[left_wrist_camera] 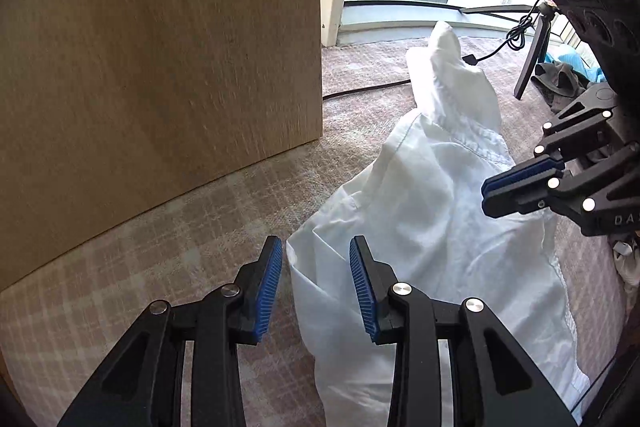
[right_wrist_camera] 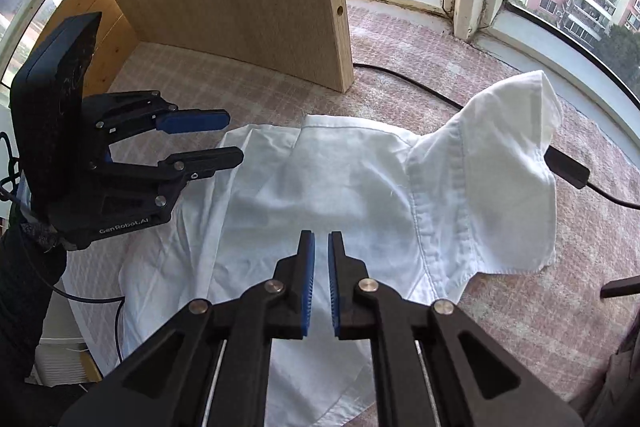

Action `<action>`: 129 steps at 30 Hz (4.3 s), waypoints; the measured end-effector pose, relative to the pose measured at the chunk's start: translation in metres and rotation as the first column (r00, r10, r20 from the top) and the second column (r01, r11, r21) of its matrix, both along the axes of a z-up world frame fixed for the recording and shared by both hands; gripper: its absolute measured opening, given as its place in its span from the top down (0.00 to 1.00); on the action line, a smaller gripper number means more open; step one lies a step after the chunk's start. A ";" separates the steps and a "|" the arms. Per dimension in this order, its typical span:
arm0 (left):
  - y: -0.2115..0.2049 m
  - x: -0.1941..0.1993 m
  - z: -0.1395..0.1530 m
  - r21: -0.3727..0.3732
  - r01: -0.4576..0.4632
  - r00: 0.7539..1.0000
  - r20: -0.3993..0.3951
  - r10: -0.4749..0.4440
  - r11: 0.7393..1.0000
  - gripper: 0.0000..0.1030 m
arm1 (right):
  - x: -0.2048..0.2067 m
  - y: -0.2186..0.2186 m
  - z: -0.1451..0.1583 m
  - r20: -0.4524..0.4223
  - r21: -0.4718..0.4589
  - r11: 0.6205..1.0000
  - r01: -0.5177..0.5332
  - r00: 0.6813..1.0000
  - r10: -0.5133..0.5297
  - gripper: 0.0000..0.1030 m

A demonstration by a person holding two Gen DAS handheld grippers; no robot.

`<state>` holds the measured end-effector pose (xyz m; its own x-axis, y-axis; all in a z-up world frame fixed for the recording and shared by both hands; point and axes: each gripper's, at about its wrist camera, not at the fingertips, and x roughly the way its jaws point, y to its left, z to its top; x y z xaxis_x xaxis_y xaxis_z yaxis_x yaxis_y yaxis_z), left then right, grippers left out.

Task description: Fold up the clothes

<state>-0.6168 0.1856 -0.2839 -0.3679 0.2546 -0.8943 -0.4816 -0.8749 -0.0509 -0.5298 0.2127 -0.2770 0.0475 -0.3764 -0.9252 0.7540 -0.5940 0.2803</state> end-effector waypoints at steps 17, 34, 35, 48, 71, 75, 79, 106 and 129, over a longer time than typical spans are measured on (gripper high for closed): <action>0.027 -0.008 -0.018 -0.093 0.080 0.996 0.046 -0.076 0.992 0.86 | -0.002 0.004 -0.028 0.032 0.033 0.999 0.009 0.999 -0.010 0.92; 0.003 -0.019 -0.005 -0.088 -0.081 0.995 -0.057 0.077 0.993 0.90 | -0.023 0.024 -0.031 -0.098 0.112 0.979 0.173 0.982 -0.162 0.98; -0.002 -0.018 0.002 -0.082 -0.087 0.994 -0.071 0.081 0.993 0.87 | -0.021 0.025 -0.028 -0.105 0.104 0.980 0.170 0.982 -0.159 0.95; 0.050 -0.002 -0.019 -0.145 0.076 0.997 -0.020 -0.080 0.986 0.84 | -0.048 0.007 -0.031 -0.090 0.068 0.983 0.173 0.982 -0.166 0.97; 0.068 0.034 0.035 0.030 0.208 0.978 -0.011 -0.208 0.978 0.80 | -0.028 0.073 -0.014 0.020 0.003 0.981 0.196 0.980 -0.196 0.74; 0.086 0.006 0.003 -0.070 0.184 0.983 0.001 -0.185 0.980 0.78 | -0.027 0.053 -0.029 -0.069 0.102 0.986 0.133 0.990 -0.127 0.79; 0.075 -0.004 -0.006 -0.128 0.110 0.993 -0.038 -0.116 0.986 0.77 | -0.037 0.049 -0.032 -0.153 0.105 0.983 0.152 0.979 -0.135 0.80; -0.060 0.177 0.012 0.157 -0.142 0.983 0.140 0.120 0.977 0.79 | 0.071 -0.094 -0.007 -0.010 -0.081 0.976 -0.201 0.980 0.201 0.83; -0.099 0.208 0.007 0.125 -0.227 0.965 0.163 0.206 0.966 0.87 | 0.111 -0.148 -0.046 0.052 0.012 0.981 -0.192 0.980 0.191 0.89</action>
<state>-0.4089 0.0869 -0.2767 -0.2955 0.3109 -0.9034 -0.2590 -0.9362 -0.2375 -0.4188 0.0644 -0.3232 0.1638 -0.3400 -0.9261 0.8393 -0.4454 0.3119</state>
